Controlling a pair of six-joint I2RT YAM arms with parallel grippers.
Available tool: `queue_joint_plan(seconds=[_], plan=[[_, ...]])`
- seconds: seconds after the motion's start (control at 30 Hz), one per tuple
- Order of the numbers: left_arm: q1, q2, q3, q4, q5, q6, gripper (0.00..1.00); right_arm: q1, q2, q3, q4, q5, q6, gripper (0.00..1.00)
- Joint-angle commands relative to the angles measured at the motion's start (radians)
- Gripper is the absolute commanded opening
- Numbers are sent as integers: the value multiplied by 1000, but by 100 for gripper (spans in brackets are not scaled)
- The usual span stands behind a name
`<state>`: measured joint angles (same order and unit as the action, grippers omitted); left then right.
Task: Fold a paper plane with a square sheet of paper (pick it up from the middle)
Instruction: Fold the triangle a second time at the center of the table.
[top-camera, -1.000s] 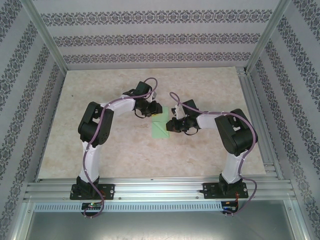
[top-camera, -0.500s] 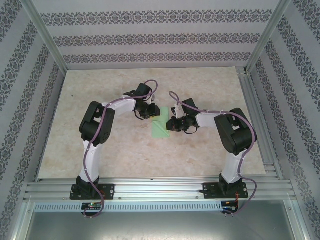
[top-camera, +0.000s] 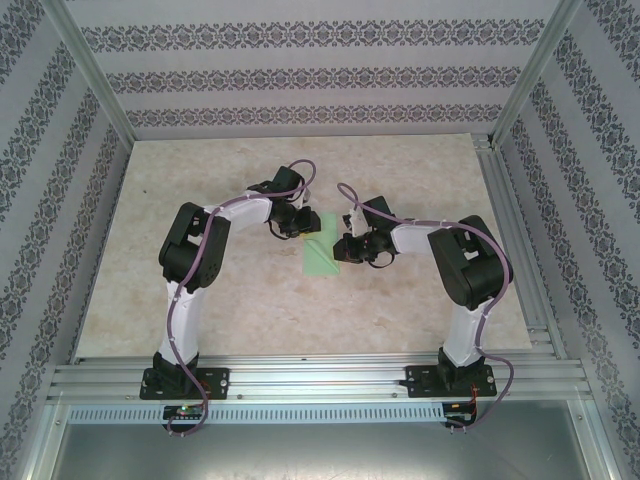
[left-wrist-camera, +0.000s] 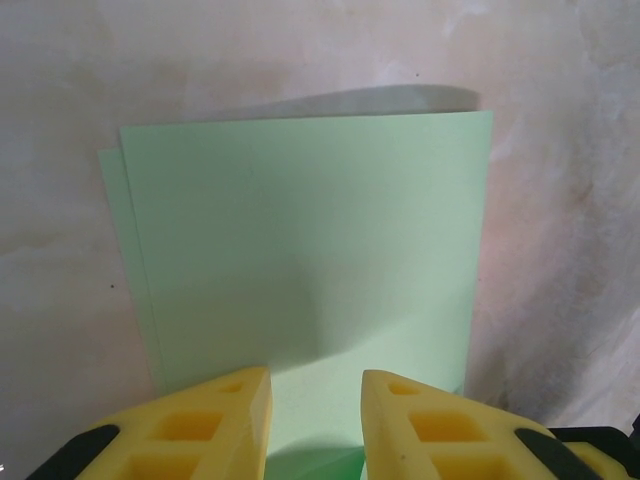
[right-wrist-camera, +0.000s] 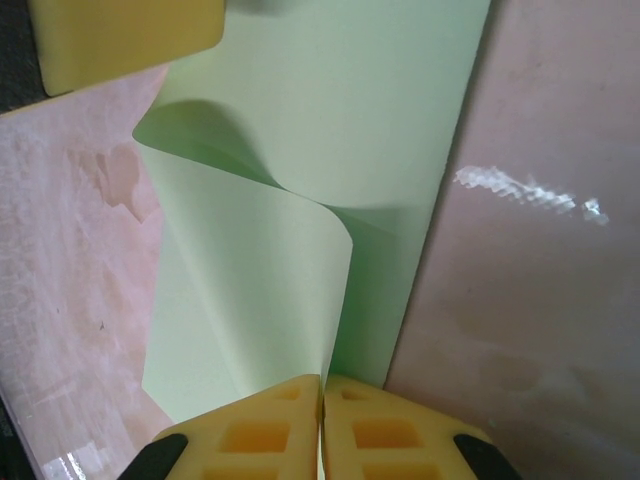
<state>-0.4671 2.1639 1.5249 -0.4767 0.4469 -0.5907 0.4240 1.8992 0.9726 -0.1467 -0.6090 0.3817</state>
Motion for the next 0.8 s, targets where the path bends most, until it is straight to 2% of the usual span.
queue_joint_plan(seconds=[0.0,0.23,0.5,0.77], plan=[[-9,-53,28,4,18,1,36,16,35,22,-40,55,-34,10],[-9,-154,-9,28,-2,-30,41,33,41,32,-72,84,-49,10],[-9,-270,-197,195,76,-182,26,36,44,27,-72,100,-45,10],[-26,-244,-285,337,151,-307,20,36,49,28,-67,99,-40,10]])
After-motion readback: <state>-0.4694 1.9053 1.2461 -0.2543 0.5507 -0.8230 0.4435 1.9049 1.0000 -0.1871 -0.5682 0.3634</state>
